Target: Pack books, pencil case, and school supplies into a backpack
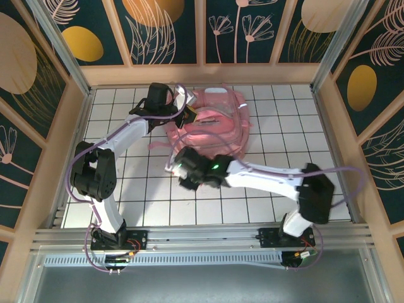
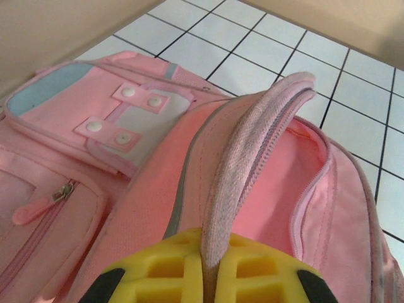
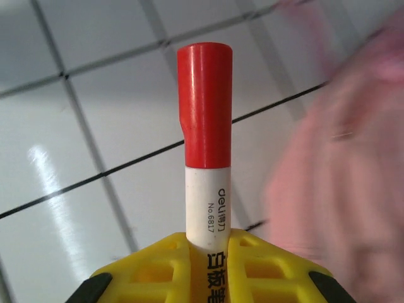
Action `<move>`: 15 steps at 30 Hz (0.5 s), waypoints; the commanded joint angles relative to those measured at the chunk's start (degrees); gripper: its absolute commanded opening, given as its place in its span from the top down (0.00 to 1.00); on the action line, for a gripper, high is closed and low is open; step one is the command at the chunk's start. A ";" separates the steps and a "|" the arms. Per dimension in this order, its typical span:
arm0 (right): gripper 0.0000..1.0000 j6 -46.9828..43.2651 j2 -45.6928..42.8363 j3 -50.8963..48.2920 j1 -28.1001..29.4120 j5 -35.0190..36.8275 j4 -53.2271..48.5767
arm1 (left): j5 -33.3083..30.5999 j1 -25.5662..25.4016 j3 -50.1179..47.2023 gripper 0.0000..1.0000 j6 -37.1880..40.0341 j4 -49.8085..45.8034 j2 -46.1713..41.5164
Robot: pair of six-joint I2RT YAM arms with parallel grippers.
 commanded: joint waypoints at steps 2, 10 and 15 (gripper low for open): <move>0.85 -24.14 -9.50 -3.01 -8.39 -2.55 10.15 | 6.07 0.84 3.52 1.00 1.15 -0.69 -4.11; 0.83 -46.10 -3.61 -0.79 -21.68 -10.53 17.08 | 8.75 0.86 3.55 1.00 0.97 -1.37 -5.21; 0.82 -52.60 0.66 -0.52 -25.45 -11.49 16.62 | 9.20 0.86 3.03 1.00 0.33 -1.40 -5.28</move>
